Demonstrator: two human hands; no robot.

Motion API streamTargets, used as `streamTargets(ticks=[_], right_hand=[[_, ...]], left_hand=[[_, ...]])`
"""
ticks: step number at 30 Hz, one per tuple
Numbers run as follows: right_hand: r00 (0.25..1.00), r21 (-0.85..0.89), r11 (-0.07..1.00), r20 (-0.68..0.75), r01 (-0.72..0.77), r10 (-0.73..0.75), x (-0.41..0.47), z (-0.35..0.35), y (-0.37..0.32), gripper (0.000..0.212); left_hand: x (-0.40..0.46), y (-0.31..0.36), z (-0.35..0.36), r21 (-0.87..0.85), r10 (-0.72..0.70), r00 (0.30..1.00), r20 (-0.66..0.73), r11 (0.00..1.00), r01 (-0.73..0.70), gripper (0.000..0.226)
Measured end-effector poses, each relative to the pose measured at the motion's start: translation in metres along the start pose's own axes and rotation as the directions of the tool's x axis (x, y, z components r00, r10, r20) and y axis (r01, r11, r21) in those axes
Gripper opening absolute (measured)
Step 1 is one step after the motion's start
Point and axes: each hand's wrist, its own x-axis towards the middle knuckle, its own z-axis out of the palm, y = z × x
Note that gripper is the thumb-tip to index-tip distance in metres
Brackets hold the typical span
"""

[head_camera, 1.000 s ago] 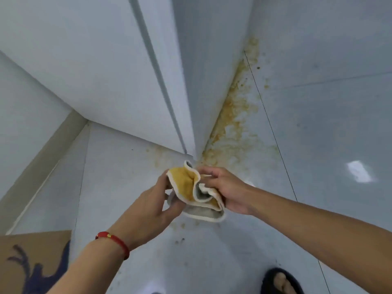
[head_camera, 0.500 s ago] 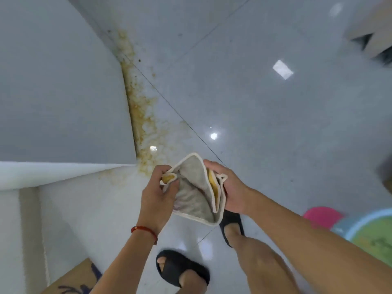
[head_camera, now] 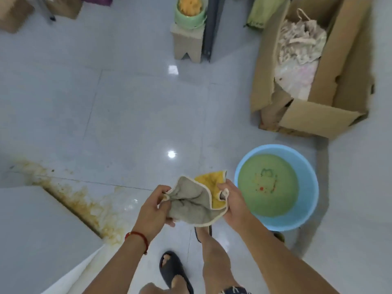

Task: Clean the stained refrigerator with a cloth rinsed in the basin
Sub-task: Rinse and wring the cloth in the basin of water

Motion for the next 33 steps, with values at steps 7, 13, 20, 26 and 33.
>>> streamTargets(ticks=[7,13,20,26,33], right_hand=[[0.951,0.192,0.963,-0.278,0.190,-0.133,-0.036,-0.126,-0.038,0.042],[0.849,0.198,0.926,-0.494,0.320,-0.187,-0.047,-0.222,-0.012,0.035],[0.584,-0.185,0.955,-0.759,0.232,-0.289,0.028,-0.286,0.017,0.036],[0.518,-0.631,0.772,-0.685,-0.072,-0.512,0.143,-0.295,0.037,0.061],[0.601,-0.711,0.686,-0.618,-0.154,-0.506,0.230,-0.331,0.049,0.058]], left_hand=[[0.048,0.076,0.105,0.108,-0.195,0.944,0.265,0.979,0.172,0.025],[0.085,0.073,0.221,0.551,0.030,0.915,0.403,0.790,-0.268,0.035],[0.179,0.033,0.308,0.526,0.144,0.797,0.586,0.680,-0.510,0.068],[0.274,-0.056,0.381,0.720,0.220,0.801,0.557,0.353,-0.597,0.054],[0.320,-0.092,0.435,0.721,0.013,0.957,0.290,0.654,-0.228,0.041]])
